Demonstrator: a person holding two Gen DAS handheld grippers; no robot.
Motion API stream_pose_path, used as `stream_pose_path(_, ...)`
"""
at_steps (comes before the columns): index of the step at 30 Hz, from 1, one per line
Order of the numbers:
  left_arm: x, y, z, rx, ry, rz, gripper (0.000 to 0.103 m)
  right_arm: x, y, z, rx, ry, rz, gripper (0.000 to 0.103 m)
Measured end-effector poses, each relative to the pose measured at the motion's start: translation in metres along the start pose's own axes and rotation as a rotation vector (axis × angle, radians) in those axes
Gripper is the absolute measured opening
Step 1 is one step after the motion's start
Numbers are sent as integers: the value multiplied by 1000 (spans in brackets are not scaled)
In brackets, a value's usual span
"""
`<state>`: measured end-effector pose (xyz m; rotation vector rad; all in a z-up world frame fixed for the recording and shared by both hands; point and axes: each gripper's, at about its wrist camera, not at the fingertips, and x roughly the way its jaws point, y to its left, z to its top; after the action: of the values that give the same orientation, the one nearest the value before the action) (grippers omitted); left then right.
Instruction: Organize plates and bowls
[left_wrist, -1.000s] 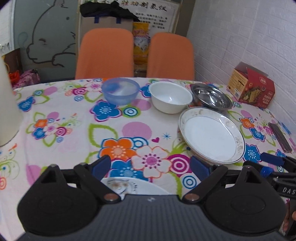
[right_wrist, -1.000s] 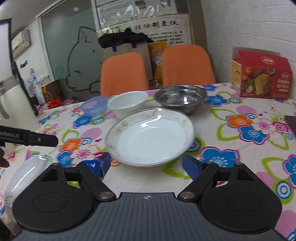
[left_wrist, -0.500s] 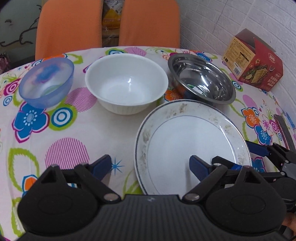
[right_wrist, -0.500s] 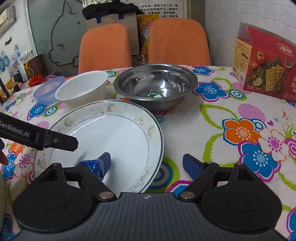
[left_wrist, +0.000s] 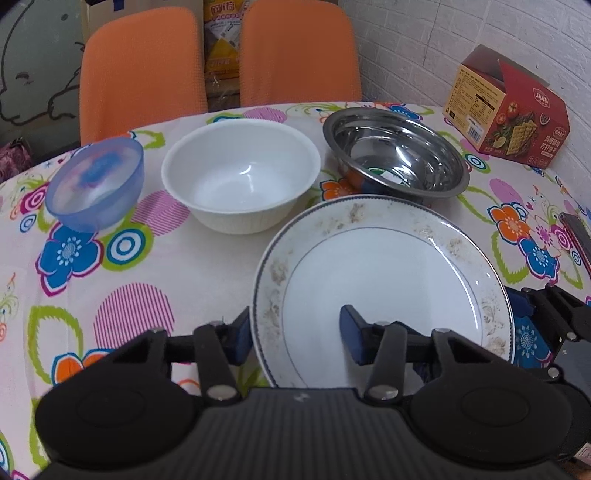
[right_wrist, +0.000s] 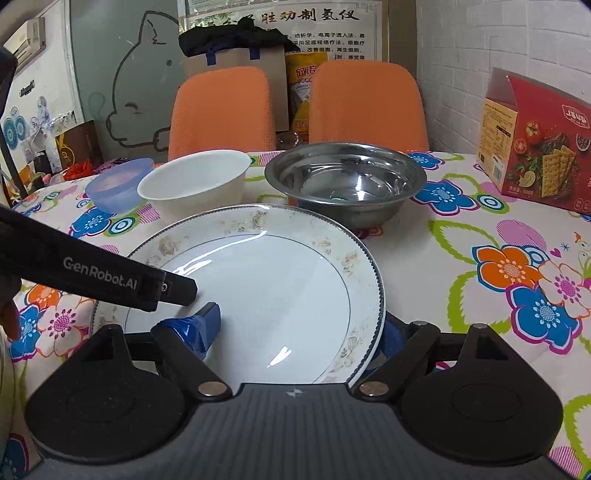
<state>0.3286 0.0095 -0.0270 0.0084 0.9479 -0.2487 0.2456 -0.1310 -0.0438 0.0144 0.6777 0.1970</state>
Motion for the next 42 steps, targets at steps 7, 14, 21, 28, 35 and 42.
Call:
stream_pose_path(7,-46,11,-5,-42,-30,-20,42,-41,21,11,-14,-63,37,68)
stream_pose_path(14,-121,41,-34,-67,-129,33,42,-85,69,13,-40,-152,117,69)
stream_pose_path(21,-185,88,-99,-138,-173,151,42,-104,136,-11,-89,-167,263,70)
stream_pose_path(28,-208,121,-160,-217,-162,236,42,-113,181,-41,-134,-105,351,70)
stream_pose_path(35,-197,128,-186,-259,-149,198,41,-115,187,-58,-155,-70,325,70)
stream_pose_path(42,-188,124,-190,-231,-168,215,41,-107,189,-68,-165,-54,311,70)
